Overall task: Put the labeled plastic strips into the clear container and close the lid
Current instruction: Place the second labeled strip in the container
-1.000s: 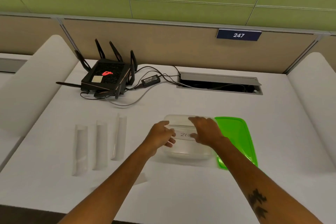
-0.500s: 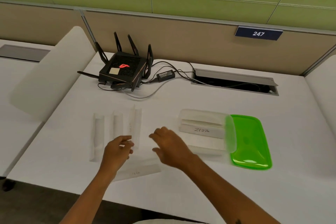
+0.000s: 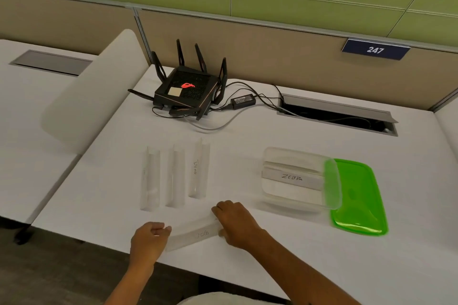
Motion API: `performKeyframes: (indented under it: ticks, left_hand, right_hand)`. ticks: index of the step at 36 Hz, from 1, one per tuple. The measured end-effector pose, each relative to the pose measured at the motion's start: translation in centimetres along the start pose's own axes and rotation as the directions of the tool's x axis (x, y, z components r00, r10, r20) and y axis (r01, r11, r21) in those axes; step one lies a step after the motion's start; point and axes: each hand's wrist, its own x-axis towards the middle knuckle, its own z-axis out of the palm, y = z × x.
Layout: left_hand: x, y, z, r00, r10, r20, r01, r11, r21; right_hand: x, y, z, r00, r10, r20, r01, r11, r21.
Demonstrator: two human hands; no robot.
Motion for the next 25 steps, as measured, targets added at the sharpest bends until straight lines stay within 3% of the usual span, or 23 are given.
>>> performKeyframes:
  ticks: [10, 25]
  left_hand:
    - [0.1, -0.4, -0.3, 0.991, -0.107, 0.075, 0.113, 0.99, -0.083]
    - [-1.1, 1.0, -1.1, 0.993, 0.02, 0.118, 0.007, 0.974, -0.226]
  right_hand:
    - [-0.3, -0.2, 0.3, 1.0, -0.02, -0.009, 0.019, 0.999, -0.037]
    - [-0.5, 0.5, 0.7, 0.998, -0.048, -0.044, 0.046, 0.998, -0.041]
